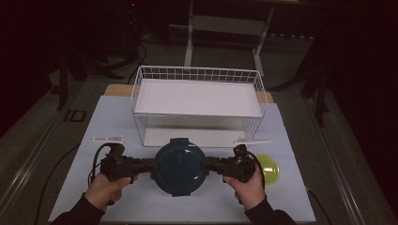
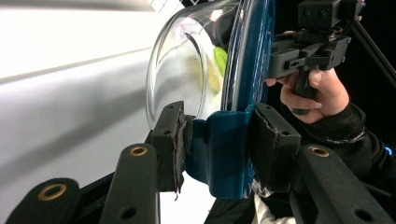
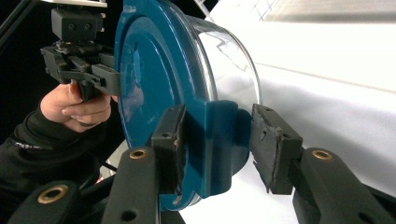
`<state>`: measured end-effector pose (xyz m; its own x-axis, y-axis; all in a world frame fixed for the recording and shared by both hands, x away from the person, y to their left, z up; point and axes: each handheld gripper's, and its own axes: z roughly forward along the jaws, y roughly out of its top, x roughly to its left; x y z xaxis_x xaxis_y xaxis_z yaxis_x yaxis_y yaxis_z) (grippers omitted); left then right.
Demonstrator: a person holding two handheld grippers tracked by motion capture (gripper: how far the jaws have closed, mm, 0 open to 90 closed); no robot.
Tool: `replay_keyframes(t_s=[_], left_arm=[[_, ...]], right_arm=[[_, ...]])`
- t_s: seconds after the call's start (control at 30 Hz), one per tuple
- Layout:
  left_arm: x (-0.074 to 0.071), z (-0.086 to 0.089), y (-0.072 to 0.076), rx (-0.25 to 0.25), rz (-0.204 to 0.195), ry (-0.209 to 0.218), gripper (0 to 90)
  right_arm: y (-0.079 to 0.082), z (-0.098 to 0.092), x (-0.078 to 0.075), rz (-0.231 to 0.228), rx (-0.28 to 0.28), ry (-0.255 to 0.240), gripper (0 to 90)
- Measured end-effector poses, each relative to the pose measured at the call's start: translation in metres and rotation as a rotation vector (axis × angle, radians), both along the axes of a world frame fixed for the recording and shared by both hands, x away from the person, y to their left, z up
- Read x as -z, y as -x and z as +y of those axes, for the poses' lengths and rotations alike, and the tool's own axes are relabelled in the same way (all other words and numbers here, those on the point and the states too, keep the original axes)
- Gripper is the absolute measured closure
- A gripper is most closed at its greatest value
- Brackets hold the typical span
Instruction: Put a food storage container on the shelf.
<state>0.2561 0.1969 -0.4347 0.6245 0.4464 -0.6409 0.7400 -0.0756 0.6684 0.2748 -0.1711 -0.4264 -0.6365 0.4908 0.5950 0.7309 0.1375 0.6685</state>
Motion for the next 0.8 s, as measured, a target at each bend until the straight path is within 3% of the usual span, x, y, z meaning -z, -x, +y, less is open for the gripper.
replay_keyframes(t_s=[0.37,0.4,0.7,0.8], left_arm=[[-0.034,-0.012,-0.021,0.01,-0.042,0.017,57.3],[-0.043,-0.016,-0.028,0.015,-0.052,0.023,57.3],[-0.072,-0.025,-0.049,0.02,-0.088,0.037,57.2],[-0.086,-0.029,-0.062,0.018,-0.1,0.039,57.2]], right_arm=[[-0.012,-0.014,-0.036,-0.049,0.045,-0.026,56.7],[-0.014,-0.017,-0.042,-0.06,0.055,-0.034,56.8],[-0.029,-0.028,-0.072,-0.093,0.085,-0.052,56.8],[-0.041,-0.032,-0.086,-0.092,0.092,-0.059,56.9]])
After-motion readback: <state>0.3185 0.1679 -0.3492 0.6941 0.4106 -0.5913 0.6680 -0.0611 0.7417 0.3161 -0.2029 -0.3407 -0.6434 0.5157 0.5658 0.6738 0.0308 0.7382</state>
